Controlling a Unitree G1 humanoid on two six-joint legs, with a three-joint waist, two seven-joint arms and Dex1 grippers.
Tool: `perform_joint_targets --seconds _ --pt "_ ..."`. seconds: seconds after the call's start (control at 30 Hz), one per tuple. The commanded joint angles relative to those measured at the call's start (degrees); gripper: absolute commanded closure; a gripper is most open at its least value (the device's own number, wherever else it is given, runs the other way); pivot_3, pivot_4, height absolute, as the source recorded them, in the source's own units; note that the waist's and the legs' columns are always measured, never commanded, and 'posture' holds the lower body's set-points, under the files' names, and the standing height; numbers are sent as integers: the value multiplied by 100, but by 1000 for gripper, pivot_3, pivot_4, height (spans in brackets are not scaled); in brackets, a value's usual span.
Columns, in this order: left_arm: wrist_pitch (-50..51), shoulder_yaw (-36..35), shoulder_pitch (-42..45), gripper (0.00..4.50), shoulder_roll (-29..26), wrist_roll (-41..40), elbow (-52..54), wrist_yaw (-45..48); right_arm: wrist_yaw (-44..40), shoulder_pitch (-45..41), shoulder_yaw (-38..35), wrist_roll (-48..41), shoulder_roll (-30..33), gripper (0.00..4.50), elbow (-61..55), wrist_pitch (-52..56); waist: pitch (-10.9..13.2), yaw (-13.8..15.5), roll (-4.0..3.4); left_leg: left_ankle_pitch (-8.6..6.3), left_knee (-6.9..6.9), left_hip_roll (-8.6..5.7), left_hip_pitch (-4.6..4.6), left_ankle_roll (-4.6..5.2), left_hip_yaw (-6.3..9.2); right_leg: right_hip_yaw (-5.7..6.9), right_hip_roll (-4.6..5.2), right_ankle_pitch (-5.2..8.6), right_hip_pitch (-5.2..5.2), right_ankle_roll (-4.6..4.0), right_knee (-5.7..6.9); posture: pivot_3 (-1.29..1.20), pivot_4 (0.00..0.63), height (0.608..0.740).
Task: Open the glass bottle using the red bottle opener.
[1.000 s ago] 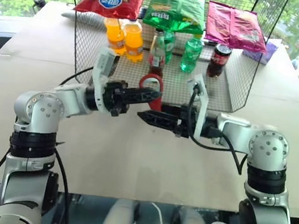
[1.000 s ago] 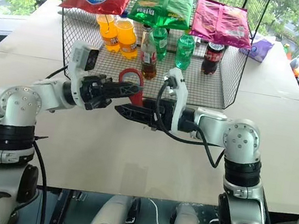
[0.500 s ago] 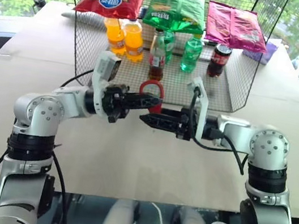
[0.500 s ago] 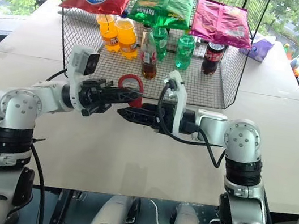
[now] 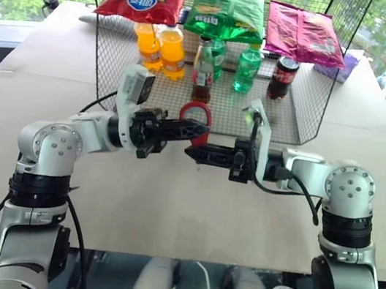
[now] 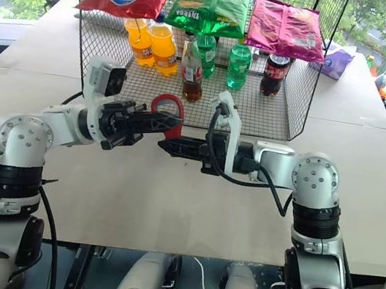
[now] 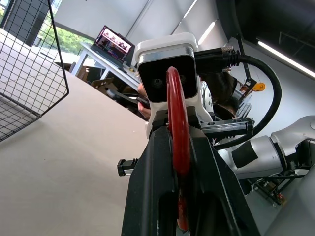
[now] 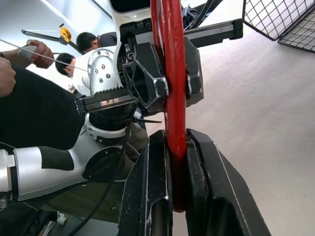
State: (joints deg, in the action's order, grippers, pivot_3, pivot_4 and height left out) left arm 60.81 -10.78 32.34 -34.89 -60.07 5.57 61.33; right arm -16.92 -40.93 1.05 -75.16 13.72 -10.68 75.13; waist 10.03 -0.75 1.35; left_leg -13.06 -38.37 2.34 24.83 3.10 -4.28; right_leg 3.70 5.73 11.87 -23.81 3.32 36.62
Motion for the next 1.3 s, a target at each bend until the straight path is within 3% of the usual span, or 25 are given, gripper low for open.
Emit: perform_joint_targets --seconds 0.03,0.07,0.1,0.33,0.73,0.93,1.0,1.03,1.13,1.3 --pt "-42 -41 66 4500 -16 -67 157 -94 101 -41 -211 -166 -22 4466 -51 -62 0 0 0 0 0 0 0 0 0 0 0 0 0 0 -1 0 150 740" --pt "63 -95 104 4500 -11 -185 96 -131 113 -34 -215 -177 -21 4466 -51 -66 0 0 0 0 1 0 0 0 0 0 0 0 0 0 -1 0 150 740" --pt "96 -133 130 3745 -11 -246 64 -157 128 -25 -222 -193 -19 4500 -48 -70 0 -1 0 0 1 0 0 0 0 0 0 0 0 0 -1 0 150 740" --pt "-225 -193 -131 514 -81 -79 255 -266 293 89 -332 -307 -10 4500 -50 -75 1 -3 -1 0 6 0 1 0 0 0 0 0 -1 0 -7 0 150 740" --pt "-241 -108 -54 514 71 -234 159 -515 45 148 14 -71 236 4500 -324 17 3 12 -5 0 10 0 9 0 1 3 2 2 -7 -3 -13 0 150 740" --pt "-134 -68 -22 3033 50 -285 105 -408 -139 156 169 160 342 4500 -417 -38 7 -2 -11 0 11 0 11 0 0 2 1 0 -9 1 -15 0 150 740" --pt "-130 -35 -36 4110 52 -257 113 -393 -153 170 152 178 331 4500 -426 -57 8 -2 -12 0 11 0 10 0 0 2 0 0 -9 1 -15 0 150 740" --pt "-137 -22 -43 4432 55 -240 114 -386 -166 175 144 189 327 4500 -429 -64 8 -2 -13 0 11 0 11 0 1 3 0 0 -9 1 -15 0 150 740" --pt "-178 -17 -70 4432 102 -232 131 -414 -314 193 60 147 291 4500 -464 -182 8 6 -13 0 11 0 12 0 0 3 0 0 -9 0 -17 0 150 740" --pt "-217 -81 -61 4500 192 -274 124 -539 -124 214 -54 113 208 2348 -386 -190 9 4 -14 0 11 0 12 0 0 3 1 0 -9 1 -18 0 150 740"
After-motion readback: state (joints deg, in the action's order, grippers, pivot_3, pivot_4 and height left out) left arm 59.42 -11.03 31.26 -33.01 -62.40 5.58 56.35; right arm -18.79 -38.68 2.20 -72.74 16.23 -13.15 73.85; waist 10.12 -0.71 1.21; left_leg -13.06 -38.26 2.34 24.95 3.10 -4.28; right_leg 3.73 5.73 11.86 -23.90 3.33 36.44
